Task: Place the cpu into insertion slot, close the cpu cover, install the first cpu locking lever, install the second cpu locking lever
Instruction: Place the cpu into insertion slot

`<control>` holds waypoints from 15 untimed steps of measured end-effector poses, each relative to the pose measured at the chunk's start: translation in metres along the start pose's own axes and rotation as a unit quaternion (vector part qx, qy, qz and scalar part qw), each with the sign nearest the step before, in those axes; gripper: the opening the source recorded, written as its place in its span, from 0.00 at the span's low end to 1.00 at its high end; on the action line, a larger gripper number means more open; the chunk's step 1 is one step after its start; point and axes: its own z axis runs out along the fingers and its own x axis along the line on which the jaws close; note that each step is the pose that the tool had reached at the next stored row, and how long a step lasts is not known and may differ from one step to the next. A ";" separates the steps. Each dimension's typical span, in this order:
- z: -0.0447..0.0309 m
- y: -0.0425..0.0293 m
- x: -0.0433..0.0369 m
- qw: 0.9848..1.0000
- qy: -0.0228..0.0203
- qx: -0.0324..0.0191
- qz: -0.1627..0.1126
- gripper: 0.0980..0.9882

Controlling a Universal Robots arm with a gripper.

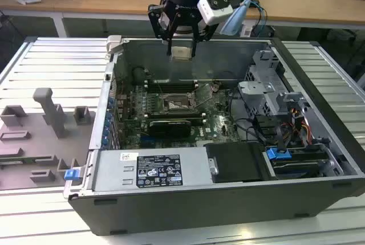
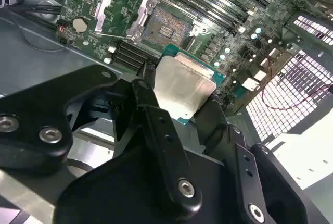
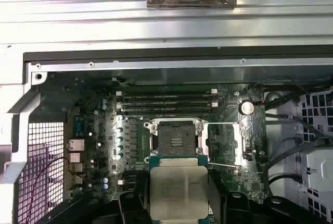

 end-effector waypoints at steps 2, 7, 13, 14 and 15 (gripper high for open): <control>0.0000 0.0000 0.0000 1.000 0.000 0.000 0.003 0.50; 0.0002 0.0000 0.0000 1.000 -0.001 0.000 0.015 0.50; 0.0006 -0.0001 0.0000 1.000 -0.003 -0.001 0.030 0.50; 0.0006 -0.0001 0.0000 0.999 -0.003 -0.001 0.033 0.50; 0.0007 -0.0001 0.0000 0.999 -0.003 -0.001 0.036 0.50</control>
